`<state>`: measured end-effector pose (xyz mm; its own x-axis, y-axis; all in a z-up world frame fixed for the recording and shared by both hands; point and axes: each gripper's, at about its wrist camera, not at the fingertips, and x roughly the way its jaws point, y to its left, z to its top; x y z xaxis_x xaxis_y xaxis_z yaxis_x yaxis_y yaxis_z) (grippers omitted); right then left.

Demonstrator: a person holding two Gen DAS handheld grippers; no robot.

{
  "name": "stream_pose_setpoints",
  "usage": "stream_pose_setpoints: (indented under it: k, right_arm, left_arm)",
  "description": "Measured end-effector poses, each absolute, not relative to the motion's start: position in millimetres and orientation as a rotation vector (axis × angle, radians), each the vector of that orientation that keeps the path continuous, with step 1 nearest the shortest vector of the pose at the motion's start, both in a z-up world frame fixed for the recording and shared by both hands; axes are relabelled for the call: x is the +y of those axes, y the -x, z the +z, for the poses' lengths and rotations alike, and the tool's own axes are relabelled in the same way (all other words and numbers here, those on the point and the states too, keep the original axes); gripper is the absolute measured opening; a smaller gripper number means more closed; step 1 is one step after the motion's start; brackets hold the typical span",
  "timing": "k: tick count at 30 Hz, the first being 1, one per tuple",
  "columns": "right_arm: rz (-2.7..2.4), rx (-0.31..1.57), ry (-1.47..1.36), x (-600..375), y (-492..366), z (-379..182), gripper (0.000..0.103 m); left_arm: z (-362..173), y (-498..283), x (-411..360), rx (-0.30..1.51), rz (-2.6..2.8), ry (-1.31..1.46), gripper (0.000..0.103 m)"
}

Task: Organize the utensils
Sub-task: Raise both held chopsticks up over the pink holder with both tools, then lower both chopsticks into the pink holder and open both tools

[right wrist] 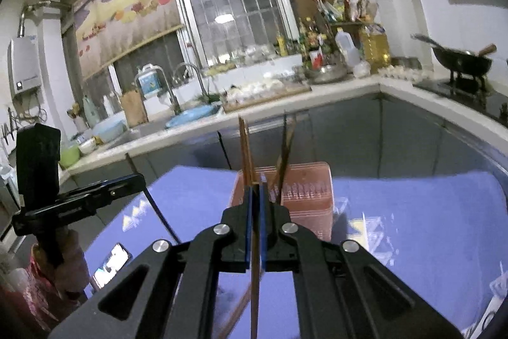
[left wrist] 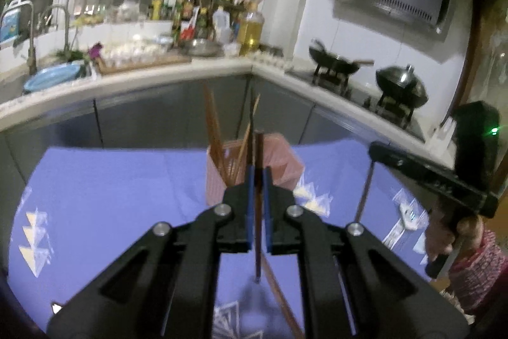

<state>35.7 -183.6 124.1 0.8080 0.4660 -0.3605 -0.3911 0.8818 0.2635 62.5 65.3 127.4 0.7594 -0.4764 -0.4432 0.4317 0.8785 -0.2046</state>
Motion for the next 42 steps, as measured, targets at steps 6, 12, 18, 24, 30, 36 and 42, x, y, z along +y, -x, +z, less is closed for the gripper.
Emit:
stream_pose_setpoints:
  k: [6, 12, 18, 24, 30, 36, 42]
  right_arm:
    - [0.471, 0.335, -0.184, -176.5, -75.8, 194.4, 0.004]
    - [0.407, 0.246, -0.177, -159.8, -134.0, 235.9, 0.004]
    - [0.396, 0.274, -0.16, -142.0, -176.9, 190.3, 0.004]
    - [0.425, 0.421, -0.146, -132.2, -198.9, 124.1, 0.005]
    - [0.503, 0.541, -0.238, -136.7, -198.5, 106.0, 0.029]
    - [0.509, 0.382, -0.28, -155.0, -144.8, 149.1, 0.051]
    - [0.502, 0.505, -0.294, -170.7, -81.8, 101.0, 0.026]
  left_arm:
    - [193.3, -82.4, 60.4, 0.412, -0.531, 0.12, 0.005]
    - [224.9, -131.6, 43.4, 0.376, -0.478, 0.116, 0.005]
    - [190.2, -181.0, 29.4, 0.45, -0.424, 0.087, 0.005]
    - [127.3, -206.5, 15.7, 0.581, -0.399, 0.044, 0.005]
    - [108.6, -205.6, 21.4, 0.618, -0.358, 0.068, 0.036]
    - [154.7, -158.8, 44.0, 0.476, -0.361, 0.132, 0.036]
    - [126.2, -93.5, 61.5, 0.477, -0.412, 0.127, 0.036]
